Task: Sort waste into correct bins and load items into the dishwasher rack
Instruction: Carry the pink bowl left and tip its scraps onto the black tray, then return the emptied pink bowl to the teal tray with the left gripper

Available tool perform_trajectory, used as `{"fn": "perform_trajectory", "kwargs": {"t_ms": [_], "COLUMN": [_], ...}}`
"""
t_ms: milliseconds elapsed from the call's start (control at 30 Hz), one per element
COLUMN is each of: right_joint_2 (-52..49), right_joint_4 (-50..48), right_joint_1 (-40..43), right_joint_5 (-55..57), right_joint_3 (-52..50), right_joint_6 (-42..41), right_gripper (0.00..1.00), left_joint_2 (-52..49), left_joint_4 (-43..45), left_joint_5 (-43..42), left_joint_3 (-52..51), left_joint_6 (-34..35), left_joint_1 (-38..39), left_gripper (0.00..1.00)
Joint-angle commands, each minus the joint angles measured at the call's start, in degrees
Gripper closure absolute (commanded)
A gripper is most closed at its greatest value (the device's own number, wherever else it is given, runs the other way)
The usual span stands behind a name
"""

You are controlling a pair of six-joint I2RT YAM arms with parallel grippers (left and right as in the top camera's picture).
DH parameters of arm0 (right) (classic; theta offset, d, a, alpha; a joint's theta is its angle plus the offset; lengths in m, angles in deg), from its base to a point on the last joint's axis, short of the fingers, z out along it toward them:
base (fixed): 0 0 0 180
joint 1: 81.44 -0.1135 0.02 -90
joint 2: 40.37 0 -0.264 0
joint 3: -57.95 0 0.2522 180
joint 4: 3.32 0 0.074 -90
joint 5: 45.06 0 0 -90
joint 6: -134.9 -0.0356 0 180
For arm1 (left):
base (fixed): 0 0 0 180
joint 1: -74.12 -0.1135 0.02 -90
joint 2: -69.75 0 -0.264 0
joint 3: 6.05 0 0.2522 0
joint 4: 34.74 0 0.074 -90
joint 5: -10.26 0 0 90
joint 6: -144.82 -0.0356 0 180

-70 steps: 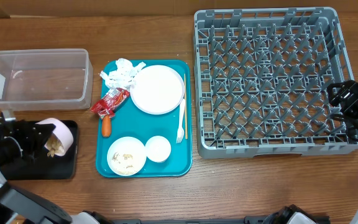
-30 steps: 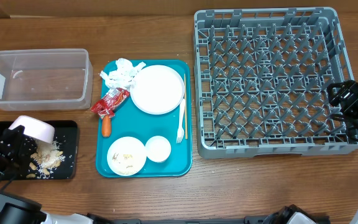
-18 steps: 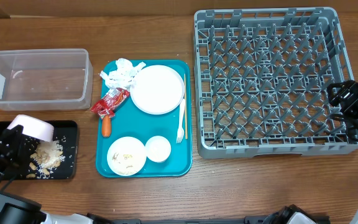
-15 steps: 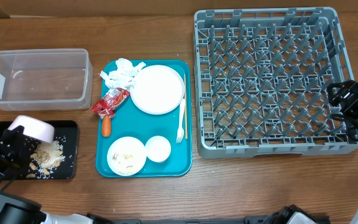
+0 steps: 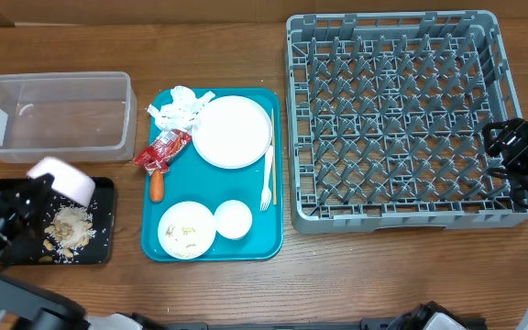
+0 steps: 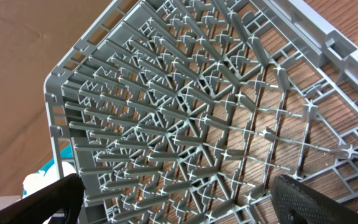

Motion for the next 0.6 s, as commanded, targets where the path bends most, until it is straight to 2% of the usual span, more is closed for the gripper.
{"fn": "perform_trajectory", "kwargs": {"t_ms": [0, 133, 267, 300, 433, 567], "right_joint_2": [0.22, 0.22, 0.22, 0.22, 0.22, 0.22], "right_joint_4": [-0.31, -0.31, -0.31, -0.31, -0.31, -0.31], "right_joint_1": [0.11, 0.11, 0.11, 0.11, 0.11, 0.11], "right_joint_5": [0.22, 0.20, 0.20, 0.22, 0.20, 0.22], "right_joint_3": [1.36, 1.36, 1.36, 1.36, 1.36, 1.36], "right_joint_6": [0.02, 0.02, 0.02, 0.02, 0.02, 0.02], "right_gripper": [0.00, 0.00, 0.00, 0.00, 0.00, 0.00], "left_joint_2": [7.30, 13.09, 19.37, 21.35, 23.28, 21.24], "left_joint_4": [-0.13, 0.57, 5.95, 7.98, 11.17, 14.49], "left_joint_5": [4.68, 11.61, 26.95, 34.29, 49.53, 64.92], "left_joint_3": [6.45, 10.40, 12.13, 12.13, 12.11, 12.11], "left_joint_6": [-1.29, 3.76, 15.89, 20.63, 28.83, 36.41], "left_joint_1": [6.49, 15.41, 27.28, 32.26, 44.85, 60.98], "left_gripper": [0.96, 0.96, 0.96, 0.96, 0.96, 0.96]}}
